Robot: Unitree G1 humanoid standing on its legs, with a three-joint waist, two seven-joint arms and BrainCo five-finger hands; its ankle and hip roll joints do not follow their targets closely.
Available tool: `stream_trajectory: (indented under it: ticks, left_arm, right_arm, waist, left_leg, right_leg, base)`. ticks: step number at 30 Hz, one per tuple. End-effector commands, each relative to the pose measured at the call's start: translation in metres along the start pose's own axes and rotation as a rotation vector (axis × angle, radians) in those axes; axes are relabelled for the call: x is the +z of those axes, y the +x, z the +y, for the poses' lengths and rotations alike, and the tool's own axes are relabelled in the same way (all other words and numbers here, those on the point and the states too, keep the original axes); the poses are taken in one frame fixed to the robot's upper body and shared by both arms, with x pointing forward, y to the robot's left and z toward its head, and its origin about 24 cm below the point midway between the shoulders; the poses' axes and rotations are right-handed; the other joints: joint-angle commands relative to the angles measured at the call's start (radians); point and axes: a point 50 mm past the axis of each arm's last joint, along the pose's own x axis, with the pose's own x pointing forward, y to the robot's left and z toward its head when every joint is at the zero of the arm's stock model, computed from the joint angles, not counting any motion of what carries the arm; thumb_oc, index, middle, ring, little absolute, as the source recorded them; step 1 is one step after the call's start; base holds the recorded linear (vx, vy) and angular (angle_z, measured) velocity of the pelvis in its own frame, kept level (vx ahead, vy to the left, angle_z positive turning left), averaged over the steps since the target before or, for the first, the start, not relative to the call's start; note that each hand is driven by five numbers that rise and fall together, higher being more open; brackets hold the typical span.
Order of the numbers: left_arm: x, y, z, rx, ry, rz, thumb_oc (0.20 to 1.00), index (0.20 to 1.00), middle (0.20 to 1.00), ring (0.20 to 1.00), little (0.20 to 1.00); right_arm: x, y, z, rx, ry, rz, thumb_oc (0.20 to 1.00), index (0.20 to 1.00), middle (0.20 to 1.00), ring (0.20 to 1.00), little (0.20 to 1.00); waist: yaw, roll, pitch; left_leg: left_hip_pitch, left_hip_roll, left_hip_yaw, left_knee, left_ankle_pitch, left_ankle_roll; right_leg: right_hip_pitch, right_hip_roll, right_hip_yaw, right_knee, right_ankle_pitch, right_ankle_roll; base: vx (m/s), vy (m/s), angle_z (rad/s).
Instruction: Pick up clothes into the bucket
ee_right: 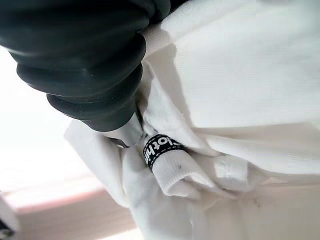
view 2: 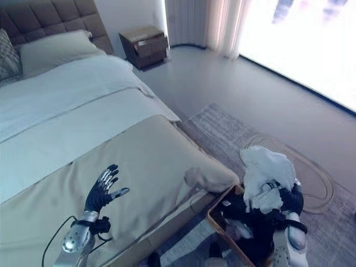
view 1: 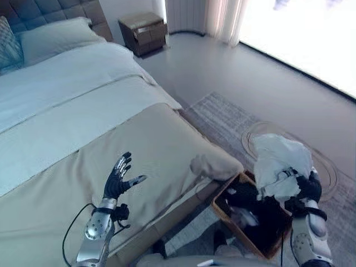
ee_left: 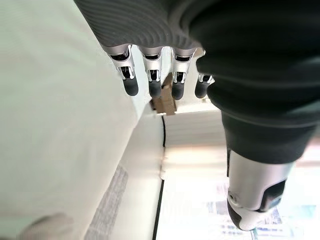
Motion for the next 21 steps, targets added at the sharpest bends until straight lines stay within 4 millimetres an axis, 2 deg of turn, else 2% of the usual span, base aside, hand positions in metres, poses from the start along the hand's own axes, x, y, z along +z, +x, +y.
stream_trajectory:
  ticks: [1,5,7,14,16,21]
  left_arm:
    - [0.044,0.01,0.013,0.047,-0.028,-0.255,1.0,1.0,1.0,1.0,1.0]
    - [0.061,0.014,0.015,0.067,-0.071,-0.346,1.0,1.0,1.0,1.0,1.0]
    - [0.074,0.017,0.015,0.096,-0.075,-0.421,1.0,1.0,1.0,1.0,1.0]
    - [0.102,0.026,0.006,0.135,-0.102,-0.568,1.0,1.0,1.0,1.0,1.0]
    - [0.117,0.029,0.002,0.154,-0.113,-0.645,1.0,1.0,1.0,1.0,1.0]
    - [0.131,0.031,-0.004,0.154,-0.12,-0.713,1.0,1.0,1.0,1.0,1.0]
  right_arm:
    - [0.055,0.029,0.017,0.023,-0.002,-0.306,0.2,0.2,0.2,0.2,0.2]
    - [0.063,0.036,0.021,-0.016,0.012,-0.353,0.2,0.2,0.2,0.2,0.2]
    - [0.067,0.039,0.022,-0.055,-0.016,-0.378,0.2,0.2,0.2,0.2,0.2]
    - [0.059,0.051,0.03,-0.127,-0.047,-0.354,0.2,0.2,0.2,0.2,0.2]
    - [0.059,0.06,0.033,-0.17,-0.038,-0.349,0.2,0.2,0.2,0.2,0.2]
    - [0.07,0.076,0.03,-0.237,-0.032,-0.37,0.2,0.2,0.2,0.2,0.2]
  waist:
    - [-0.006,-0.03,0.049]
    - [-0.006,-0.024,0.088]
    - [-0.016,-0.015,0.109]
    - [-0.025,-0.004,0.139]
    - [-0.027,0.004,0.162]
    - [-0.02,0.023,0.176]
  left_leg:
    - [-0.125,-0.061,0.003,0.2,-0.103,0.065]
    - [-0.222,-0.052,0.02,0.296,-0.125,0.064]
    - [-0.322,-0.047,0.019,0.382,-0.144,0.062]
    - [-0.511,-0.035,0.028,0.529,-0.182,0.066]
    - [-0.601,-0.034,0.033,0.608,-0.205,0.067]
    - [-0.743,-0.036,0.03,0.728,-0.237,0.066]
  right_leg:
    - [-0.107,-0.002,-0.007,0.154,-0.015,-0.01]
    - [-0.208,-0.006,0.003,0.244,-0.034,-0.017]
    - [-0.298,-0.006,0.008,0.315,-0.051,-0.027]
    - [-0.49,0.012,0.044,0.447,-0.081,-0.047]
    - [-0.578,0.019,0.06,0.521,-0.096,-0.054]
    - [-0.718,0.028,0.082,0.632,-0.124,-0.066]
  base:
    - [-0.12,-0.004,-0.31]
    - [-0.12,-0.027,-0.2]
    - [-0.15,-0.055,0.04]
    - [-0.11,-0.026,-0.03]
    - [-0.13,-0.011,-0.08]
    - [-0.08,-0.004,-0.05]
